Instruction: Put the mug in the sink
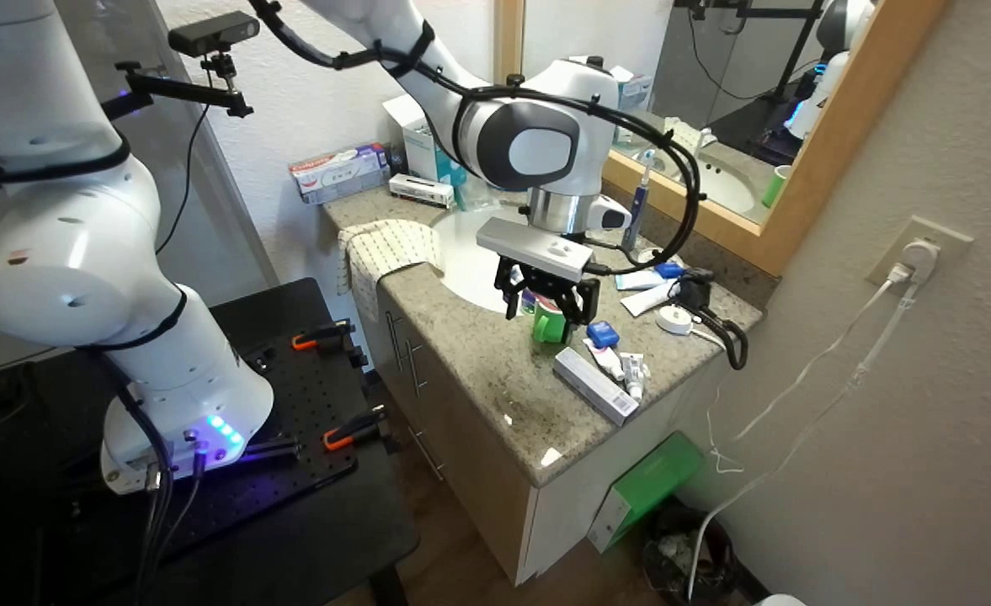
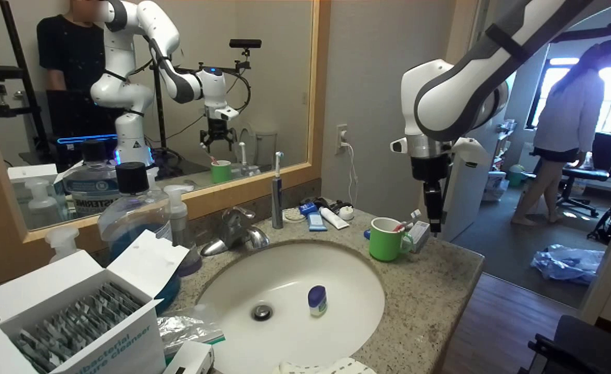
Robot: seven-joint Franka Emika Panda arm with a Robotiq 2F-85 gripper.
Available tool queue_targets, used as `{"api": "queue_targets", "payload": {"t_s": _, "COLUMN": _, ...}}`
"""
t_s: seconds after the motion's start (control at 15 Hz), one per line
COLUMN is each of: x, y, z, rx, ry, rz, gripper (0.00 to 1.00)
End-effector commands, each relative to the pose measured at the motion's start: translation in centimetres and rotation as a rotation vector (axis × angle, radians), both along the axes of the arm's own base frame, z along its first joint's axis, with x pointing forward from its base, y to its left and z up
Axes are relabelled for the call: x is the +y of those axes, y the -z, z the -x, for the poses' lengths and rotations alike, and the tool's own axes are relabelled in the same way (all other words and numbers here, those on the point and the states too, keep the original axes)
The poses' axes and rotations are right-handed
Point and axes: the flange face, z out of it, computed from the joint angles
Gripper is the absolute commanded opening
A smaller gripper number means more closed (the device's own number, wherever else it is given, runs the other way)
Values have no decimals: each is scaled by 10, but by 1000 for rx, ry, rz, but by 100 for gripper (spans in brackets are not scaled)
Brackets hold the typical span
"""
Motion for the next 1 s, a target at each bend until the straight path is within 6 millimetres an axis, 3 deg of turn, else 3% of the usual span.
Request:
{"api": "queue_targets", "payload": {"t_s": 0.0, "x": 3, "y": 13, "z": -16, "rx": 14, "ry": -19, "rz": -5, "gripper": 100}}
{"api": "queue_targets", "payload": {"t_s": 0.93, "x": 11, "y": 28, "z": -23, "rx": 16, "ry": -72, "rz": -38, "gripper": 100}}
